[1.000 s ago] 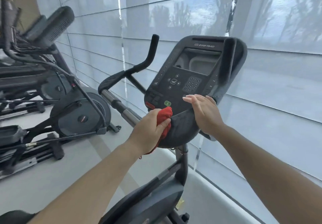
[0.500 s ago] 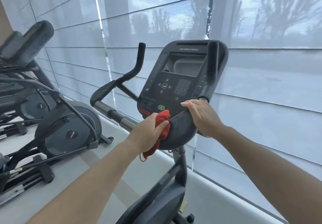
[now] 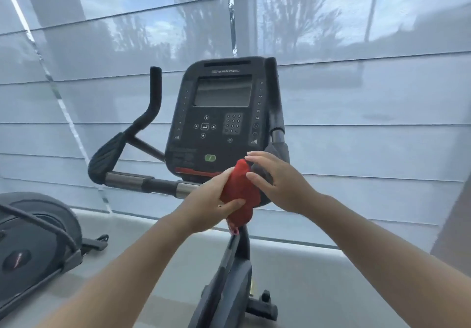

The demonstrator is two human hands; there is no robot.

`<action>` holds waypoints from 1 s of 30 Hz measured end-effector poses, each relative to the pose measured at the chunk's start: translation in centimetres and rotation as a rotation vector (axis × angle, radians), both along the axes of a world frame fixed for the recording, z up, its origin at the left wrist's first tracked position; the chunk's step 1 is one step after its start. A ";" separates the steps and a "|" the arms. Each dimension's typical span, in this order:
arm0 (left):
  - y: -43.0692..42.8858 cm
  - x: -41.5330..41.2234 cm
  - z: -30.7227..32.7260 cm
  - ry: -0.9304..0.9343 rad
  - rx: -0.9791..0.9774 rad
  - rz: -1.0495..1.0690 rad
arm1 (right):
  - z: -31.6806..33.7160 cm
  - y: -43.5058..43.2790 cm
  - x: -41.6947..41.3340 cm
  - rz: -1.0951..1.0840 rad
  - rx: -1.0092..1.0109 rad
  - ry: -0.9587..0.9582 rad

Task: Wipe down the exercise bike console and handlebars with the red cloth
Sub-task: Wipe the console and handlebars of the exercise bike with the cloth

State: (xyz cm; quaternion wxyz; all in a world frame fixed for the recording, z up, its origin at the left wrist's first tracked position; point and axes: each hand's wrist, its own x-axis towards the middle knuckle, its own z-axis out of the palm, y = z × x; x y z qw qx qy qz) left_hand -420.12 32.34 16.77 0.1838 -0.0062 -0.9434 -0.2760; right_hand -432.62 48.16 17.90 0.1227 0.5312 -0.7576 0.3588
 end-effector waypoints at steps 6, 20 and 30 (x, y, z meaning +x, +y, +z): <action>-1.0 0.4 -0.4 0.127 -0.018 0.108 | 0.7 -1.3 1.8 0.066 -0.033 -0.036; 0.0 -3.1 1.1 0.242 -0.131 0.081 | 3.2 3.0 -1.0 -0.050 -0.108 -0.194; -4.1 -4.5 -0.3 0.123 -0.273 0.163 | 0.4 1.0 2.9 -0.293 0.212 0.350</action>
